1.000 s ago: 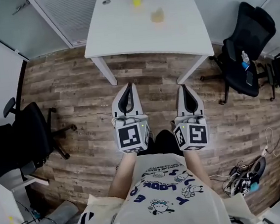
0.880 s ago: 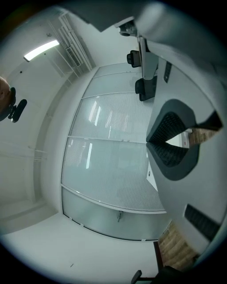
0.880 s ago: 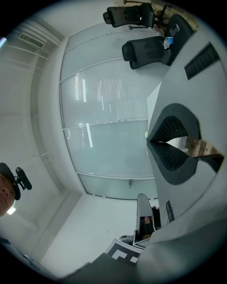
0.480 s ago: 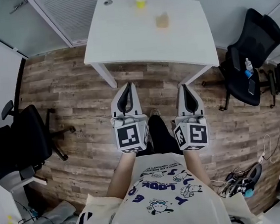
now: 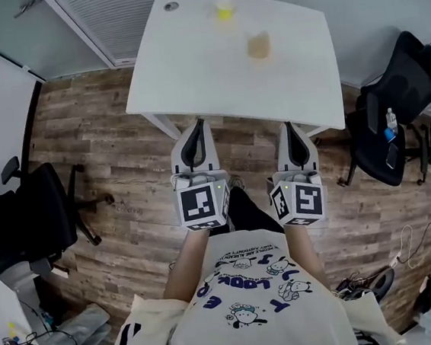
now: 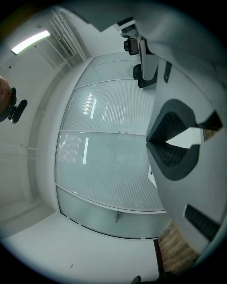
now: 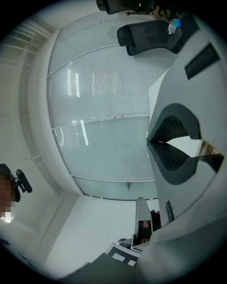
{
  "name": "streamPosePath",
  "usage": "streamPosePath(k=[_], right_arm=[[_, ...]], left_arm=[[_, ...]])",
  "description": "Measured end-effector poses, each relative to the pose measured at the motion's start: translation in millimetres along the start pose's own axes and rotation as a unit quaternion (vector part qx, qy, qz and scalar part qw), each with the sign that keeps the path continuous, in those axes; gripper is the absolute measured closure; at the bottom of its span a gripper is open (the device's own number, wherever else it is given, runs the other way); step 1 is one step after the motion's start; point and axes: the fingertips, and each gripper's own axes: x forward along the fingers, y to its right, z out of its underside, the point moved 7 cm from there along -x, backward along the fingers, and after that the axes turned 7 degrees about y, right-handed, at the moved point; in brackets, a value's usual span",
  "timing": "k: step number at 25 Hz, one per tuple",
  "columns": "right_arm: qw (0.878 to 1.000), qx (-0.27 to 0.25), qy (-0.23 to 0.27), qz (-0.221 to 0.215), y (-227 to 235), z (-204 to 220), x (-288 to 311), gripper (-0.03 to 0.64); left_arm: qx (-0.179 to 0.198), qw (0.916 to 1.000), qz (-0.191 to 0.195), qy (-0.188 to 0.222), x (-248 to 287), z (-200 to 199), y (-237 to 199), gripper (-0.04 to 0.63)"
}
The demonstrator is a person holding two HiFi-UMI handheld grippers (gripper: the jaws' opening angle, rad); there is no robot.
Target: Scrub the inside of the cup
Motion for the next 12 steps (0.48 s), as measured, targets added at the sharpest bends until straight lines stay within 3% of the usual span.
streamPosePath(k=[12], right_arm=[[1.0,0.01,-0.007,-0.025,46.4,10.6,66.2,0.606]], left_arm=[[0.001,0.9998,-0.016,-0.008,75.8,12.4,18.7,0.587]])
